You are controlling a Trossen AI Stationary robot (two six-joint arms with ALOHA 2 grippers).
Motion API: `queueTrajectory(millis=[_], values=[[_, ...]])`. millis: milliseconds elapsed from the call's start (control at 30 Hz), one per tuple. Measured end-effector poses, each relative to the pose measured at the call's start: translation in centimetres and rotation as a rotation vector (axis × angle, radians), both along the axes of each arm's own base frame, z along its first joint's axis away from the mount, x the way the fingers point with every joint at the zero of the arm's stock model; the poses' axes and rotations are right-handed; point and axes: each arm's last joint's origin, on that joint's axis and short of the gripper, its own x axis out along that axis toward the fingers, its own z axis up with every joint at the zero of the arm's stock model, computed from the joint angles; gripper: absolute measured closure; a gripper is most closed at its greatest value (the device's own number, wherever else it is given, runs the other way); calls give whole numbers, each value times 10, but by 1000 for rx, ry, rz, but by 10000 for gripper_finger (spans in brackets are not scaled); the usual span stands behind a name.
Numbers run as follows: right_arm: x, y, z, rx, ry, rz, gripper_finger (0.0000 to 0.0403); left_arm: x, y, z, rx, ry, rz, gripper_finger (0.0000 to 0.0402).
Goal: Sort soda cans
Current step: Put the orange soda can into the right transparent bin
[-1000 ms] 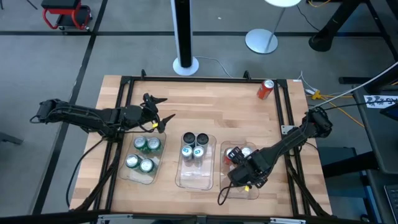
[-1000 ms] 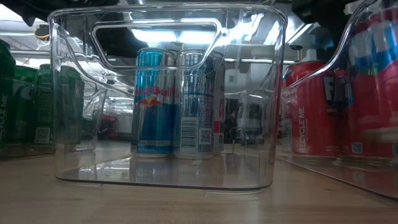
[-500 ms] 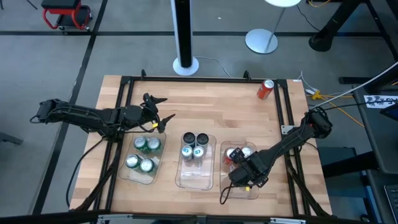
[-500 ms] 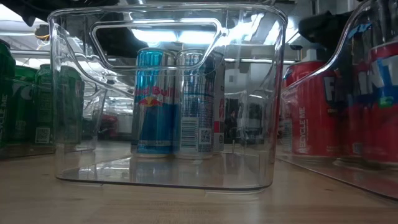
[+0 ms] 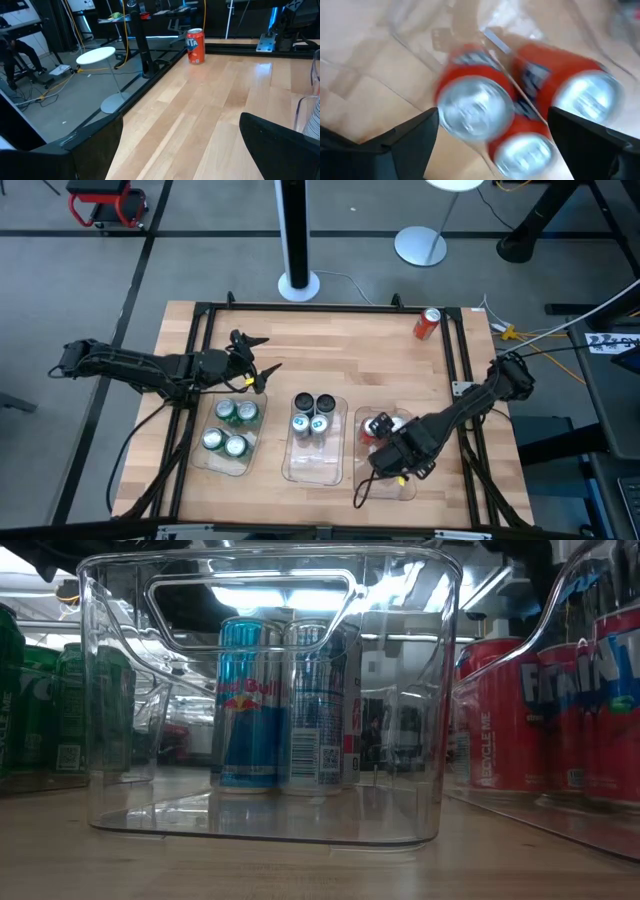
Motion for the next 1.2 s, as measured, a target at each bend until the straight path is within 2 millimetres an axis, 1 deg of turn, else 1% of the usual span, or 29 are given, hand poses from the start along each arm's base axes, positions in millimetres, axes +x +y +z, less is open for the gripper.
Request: queueTrajectory(millis=[133, 267, 433, 533, 600, 667, 767, 933, 1067, 1200], values=[[4, -13, 19, -84, -33, -20, 32, 0, 0, 0, 1, 0, 0, 13], [15, -36, 27, -153, -51, 1, 31, 0, 0, 0, -2, -1, 1, 13], [26, -82, 28, -253, 3, -25, 31, 0, 0, 0, -17, -6, 5, 13], [31, -115, 29, -326, 28, -56, 31, 0, 0, -1, -14, -3, 4, 13], [31, -137, 31, -341, 38, -69, 31, 0, 0, -1, -14, -3, 4, 13], [27, -162, 34, -348, 57, -107, 31, 0, 0, -1, -13, -3, 4, 13], [16, -198, 36, -372, 82, -186, 31, 0, 0, -1, -13, -3, 4, 13], [-13, -251, 36, -369, 137, -316, 31, 0, 0, -1, -4, 4, 1, 13], [-37, -285, 30, -338, 170, -393, 31, 0, 0, -1, 2, 8, 0, 13], [-55, -308, 26, -333, 179, -395, 31, 0, 0, -1, 2, 8, 0, 13]])
